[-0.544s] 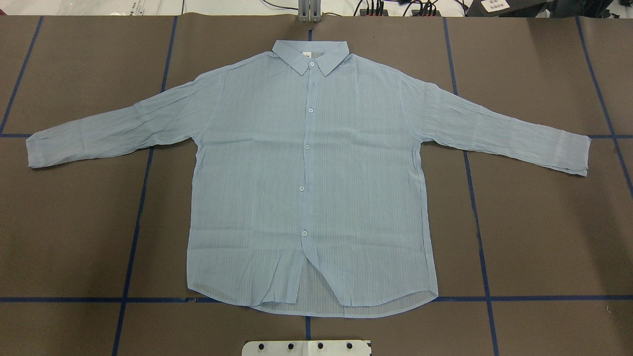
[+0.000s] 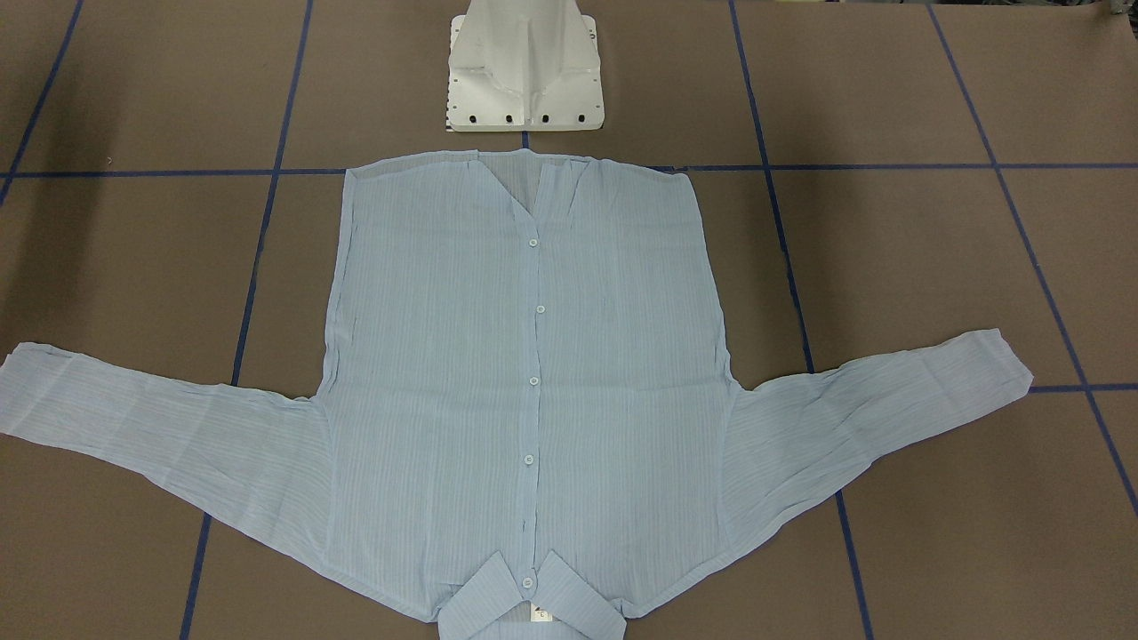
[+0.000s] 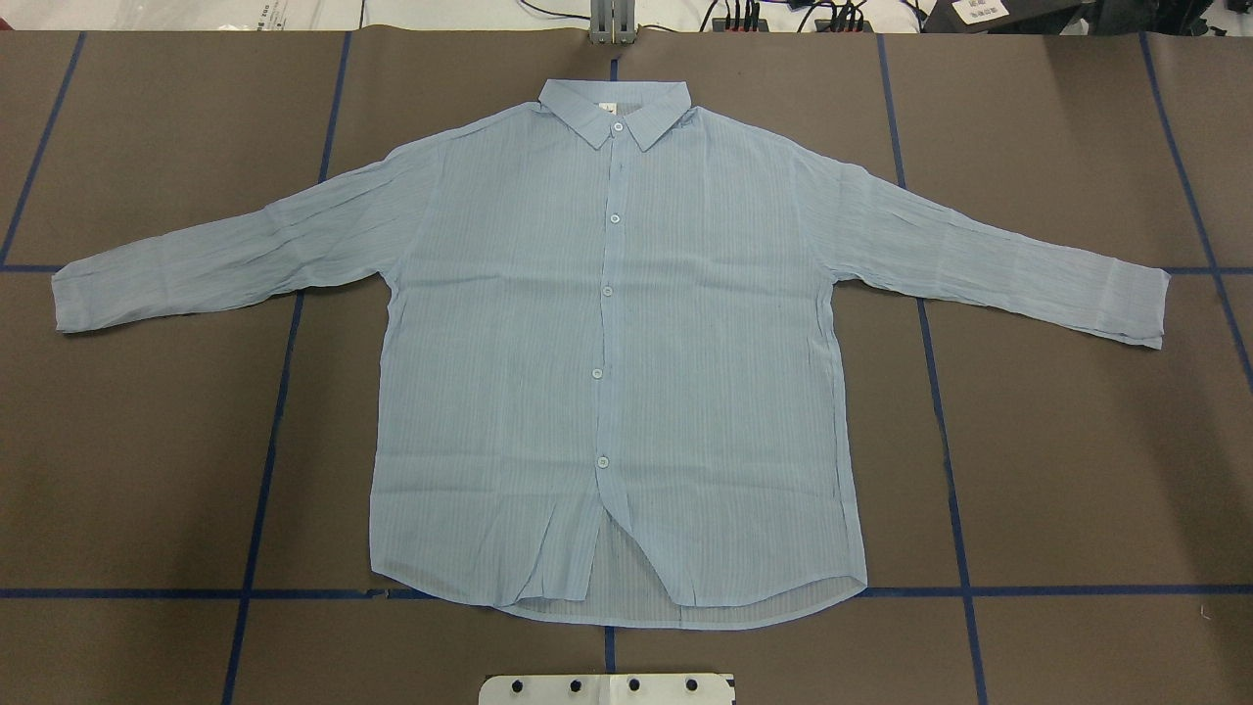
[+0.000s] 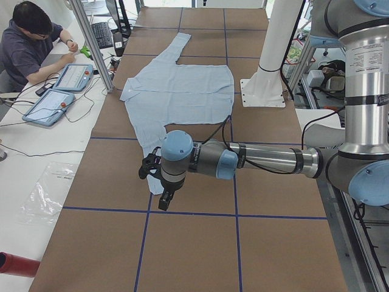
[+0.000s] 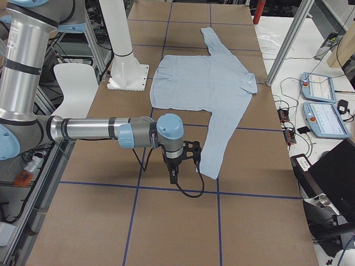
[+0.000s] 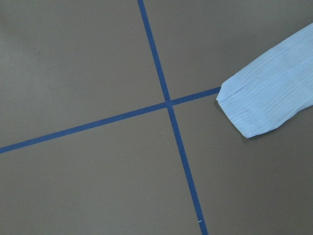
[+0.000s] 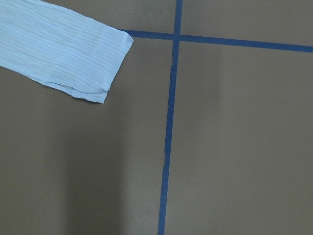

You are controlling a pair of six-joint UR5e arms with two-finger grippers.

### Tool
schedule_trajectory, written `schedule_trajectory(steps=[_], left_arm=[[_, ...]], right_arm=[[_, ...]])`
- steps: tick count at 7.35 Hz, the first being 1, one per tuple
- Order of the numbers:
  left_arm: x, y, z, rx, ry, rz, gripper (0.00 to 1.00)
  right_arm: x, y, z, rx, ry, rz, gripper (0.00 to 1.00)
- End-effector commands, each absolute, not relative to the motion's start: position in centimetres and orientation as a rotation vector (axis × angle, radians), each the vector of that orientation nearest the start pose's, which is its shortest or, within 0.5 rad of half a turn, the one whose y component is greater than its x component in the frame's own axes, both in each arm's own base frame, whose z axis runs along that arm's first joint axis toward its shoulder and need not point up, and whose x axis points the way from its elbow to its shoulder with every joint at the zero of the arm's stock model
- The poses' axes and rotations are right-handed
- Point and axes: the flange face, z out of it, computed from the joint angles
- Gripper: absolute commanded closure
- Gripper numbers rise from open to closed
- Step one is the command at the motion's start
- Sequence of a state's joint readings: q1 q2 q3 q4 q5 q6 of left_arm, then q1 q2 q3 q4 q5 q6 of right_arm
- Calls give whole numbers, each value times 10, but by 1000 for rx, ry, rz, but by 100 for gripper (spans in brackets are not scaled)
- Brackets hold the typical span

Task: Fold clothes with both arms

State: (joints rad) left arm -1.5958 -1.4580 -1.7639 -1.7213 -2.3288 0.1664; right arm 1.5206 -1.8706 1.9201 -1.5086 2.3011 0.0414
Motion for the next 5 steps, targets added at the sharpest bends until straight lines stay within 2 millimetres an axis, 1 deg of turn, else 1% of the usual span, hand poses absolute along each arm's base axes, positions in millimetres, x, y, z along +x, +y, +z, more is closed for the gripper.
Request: schedule_trajectory(steps=[1, 2, 3, 4, 5], left_arm=[[-77, -458, 589, 392, 718, 259, 0], [-76, -459, 585, 428, 715, 275, 0], [-76, -461, 576, 491, 705, 300, 0], [-76, -465, 571, 547, 698, 317, 0], [-77, -467, 561, 582, 694, 327, 0]], right_arm=[[48, -380, 607, 127, -732, -70, 0], [48, -383, 601, 182, -733, -90, 0], [48, -387, 595, 235, -729, -100, 0], [47, -405, 576, 316, -730, -129, 0], [47, -416, 568, 353, -728, -141, 0]])
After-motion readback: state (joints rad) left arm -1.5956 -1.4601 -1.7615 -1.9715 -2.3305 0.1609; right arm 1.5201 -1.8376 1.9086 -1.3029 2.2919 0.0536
